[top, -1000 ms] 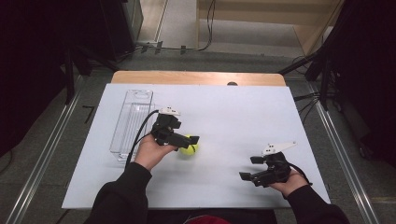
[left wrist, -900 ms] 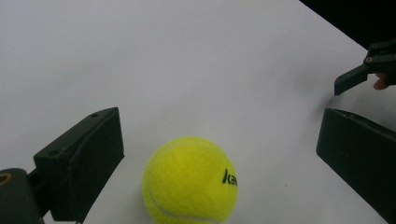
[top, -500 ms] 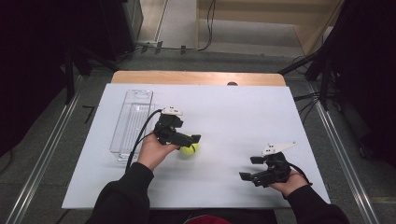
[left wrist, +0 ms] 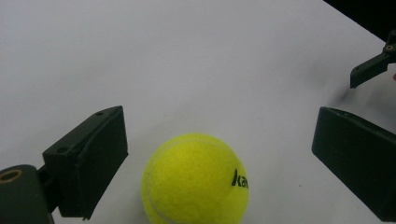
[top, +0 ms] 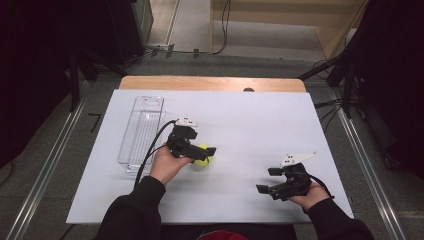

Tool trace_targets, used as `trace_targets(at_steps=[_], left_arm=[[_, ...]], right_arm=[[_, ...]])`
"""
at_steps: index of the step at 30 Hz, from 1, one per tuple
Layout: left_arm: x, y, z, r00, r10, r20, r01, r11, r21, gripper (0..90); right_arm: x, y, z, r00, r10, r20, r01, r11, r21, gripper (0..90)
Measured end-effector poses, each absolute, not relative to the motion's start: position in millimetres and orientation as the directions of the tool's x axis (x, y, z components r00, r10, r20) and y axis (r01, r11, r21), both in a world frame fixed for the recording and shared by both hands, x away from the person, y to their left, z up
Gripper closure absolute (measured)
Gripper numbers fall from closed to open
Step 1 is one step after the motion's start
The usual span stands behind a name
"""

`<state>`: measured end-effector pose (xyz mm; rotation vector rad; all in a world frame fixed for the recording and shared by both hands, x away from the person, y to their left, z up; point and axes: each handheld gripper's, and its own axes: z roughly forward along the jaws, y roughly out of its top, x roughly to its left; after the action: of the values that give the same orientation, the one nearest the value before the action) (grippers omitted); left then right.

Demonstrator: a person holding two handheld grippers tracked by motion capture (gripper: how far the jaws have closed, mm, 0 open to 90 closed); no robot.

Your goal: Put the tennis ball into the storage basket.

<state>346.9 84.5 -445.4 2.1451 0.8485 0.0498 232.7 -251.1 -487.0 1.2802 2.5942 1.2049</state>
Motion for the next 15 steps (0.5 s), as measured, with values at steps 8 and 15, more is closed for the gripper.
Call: trace_targets(at_steps=[8,15], left_arm=[[346.8,84.4,-451.2,0.771,0.587,-0.248,0.563,-0.446,0.695,4.1],[346.8,82.6,-457.5,0.773,0.587,-0.238,0.565,-0.468,0.679,4.1]], right_arm=[[232.7,-251.2,-486.9,-0.665,0.68,0.307,0.674,0.371,0.639,14.1],[232.6,-251.2,-486.9,-0.666,0.68,0.307,0.674,0.371,0.639,14.1]])
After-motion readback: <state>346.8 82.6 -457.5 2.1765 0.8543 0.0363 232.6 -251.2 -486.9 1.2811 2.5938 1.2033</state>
